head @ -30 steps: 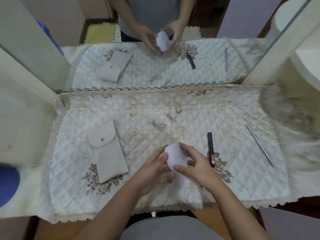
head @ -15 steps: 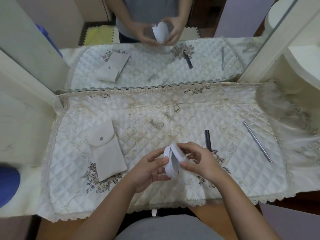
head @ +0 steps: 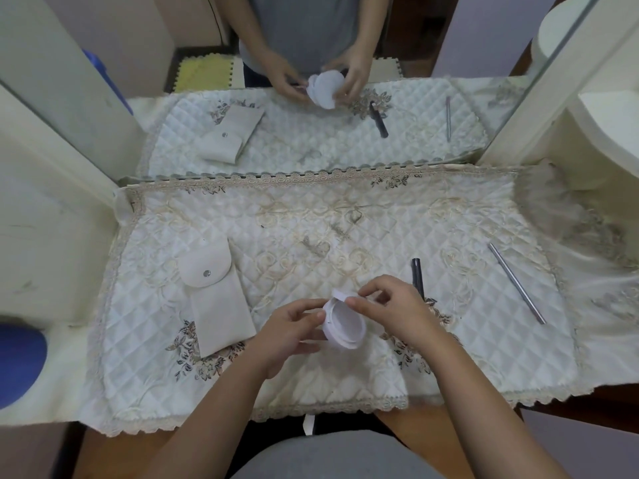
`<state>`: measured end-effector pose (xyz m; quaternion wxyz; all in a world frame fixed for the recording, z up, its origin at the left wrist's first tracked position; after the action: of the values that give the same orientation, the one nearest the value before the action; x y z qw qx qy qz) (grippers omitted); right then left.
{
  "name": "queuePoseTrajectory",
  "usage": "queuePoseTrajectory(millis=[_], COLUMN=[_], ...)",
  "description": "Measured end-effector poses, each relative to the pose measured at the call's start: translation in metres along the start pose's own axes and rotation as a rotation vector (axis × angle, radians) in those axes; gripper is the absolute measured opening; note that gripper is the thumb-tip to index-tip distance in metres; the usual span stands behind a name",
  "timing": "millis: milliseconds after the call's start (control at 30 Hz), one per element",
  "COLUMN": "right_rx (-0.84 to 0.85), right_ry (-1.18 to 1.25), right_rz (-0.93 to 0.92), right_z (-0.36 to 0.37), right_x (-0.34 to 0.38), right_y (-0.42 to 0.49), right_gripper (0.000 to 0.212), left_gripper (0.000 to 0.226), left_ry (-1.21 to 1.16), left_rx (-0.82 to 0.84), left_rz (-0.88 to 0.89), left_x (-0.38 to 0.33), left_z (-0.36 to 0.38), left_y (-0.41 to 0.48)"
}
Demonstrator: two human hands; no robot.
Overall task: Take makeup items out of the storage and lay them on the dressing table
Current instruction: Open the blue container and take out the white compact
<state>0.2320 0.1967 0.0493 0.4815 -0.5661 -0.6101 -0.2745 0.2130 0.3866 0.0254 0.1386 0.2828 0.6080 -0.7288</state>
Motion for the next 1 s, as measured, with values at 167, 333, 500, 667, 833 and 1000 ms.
queuePoseTrajectory(millis=[167,333,500,667,833,1000], right_rx=[-0.001,0.056,0.021,0.041,-0.035,-0.096], right_ry=[-0.184,-0.28,-0.221,-0.157,0.011,0.09], right_rz=[-0.05,-0.15,-0.131,-0.118,-0.002,0.068], right_z=[0.017,0.031,0.035,0.037,0.037,0.039], right_x=[0.004,0.006,0.004,-0.001,-0.012,-0.012], right_y=[0.025,0.043,0.061,0.08,0.089,0.09], right_gripper=[0.04,0.049,0.048,0.044,0.04,0.043], left_gripper=[0.031,0.044,0.044,0.047,0.05,0.05], left_ry=[0.048,0.148,0.427,0.602,0.599,0.602], left_rx=[-0.064,-0.174,-0.308,-0.425,-0.48,-0.493], left_rz=[0.057,0.136,0.209,0.265,0.247,0.262], left_x=[0.002,0.009,0.014,0.022,0.023,0.023], left_z=[-0.01,-0.023,-0.029,-0.023,-0.022,-0.022], left_y=[0.006,0.01,0.014,0.025,0.029,0.028])
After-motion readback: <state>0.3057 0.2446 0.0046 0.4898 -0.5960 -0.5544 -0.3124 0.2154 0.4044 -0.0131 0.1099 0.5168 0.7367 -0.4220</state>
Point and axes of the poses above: each hand's wrist, its own y-axis towards the middle knuckle, its own z-axis out of the palm, x = y × z, the point moved 1 cm from there along y, towards the middle knuckle, and after that the axes turned 14 degrees about -z, right-handed, at the moved point
